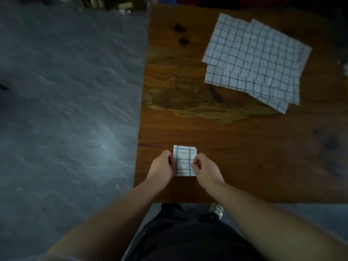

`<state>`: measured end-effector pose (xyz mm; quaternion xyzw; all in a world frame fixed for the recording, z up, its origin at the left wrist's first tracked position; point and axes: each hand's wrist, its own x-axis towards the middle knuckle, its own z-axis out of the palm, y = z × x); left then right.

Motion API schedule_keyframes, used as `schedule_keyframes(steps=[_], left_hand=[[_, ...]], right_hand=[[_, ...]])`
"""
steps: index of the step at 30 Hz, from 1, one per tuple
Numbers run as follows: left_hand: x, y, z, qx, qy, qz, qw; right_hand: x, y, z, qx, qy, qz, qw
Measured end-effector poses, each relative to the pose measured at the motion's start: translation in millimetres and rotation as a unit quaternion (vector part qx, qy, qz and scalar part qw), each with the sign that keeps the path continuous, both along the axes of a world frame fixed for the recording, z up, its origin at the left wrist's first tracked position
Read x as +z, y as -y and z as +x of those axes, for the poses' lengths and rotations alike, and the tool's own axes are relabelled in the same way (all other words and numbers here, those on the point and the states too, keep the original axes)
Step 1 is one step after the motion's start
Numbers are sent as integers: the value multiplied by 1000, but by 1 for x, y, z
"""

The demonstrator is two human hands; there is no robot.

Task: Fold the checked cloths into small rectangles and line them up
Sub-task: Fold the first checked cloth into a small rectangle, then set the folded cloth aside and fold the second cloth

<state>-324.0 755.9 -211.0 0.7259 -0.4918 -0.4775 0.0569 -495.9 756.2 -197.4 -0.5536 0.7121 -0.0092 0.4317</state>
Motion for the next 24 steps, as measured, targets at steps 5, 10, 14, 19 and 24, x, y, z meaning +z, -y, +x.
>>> schedule_keyframes(steps=[5, 10, 14, 19, 24], left_hand=[[-3, 4, -1, -71, 35, 9, 997], [7, 7, 0, -158, 99, 3, 982], [21, 7, -9, -257, 183, -20, 949], [40, 0, -37, -289, 195, -94, 933], [63, -15, -99, -328, 182, -114, 920]], right_hand=[[-7, -4, 2, 86, -54, -12, 995], [-2, -7, -5, 125, -75, 8, 989], [4, -10, -15, 179, -100, 13, 979], [27, -16, -48, 192, -116, -47, 973], [54, -35, -121, 152, -131, -105, 974]])
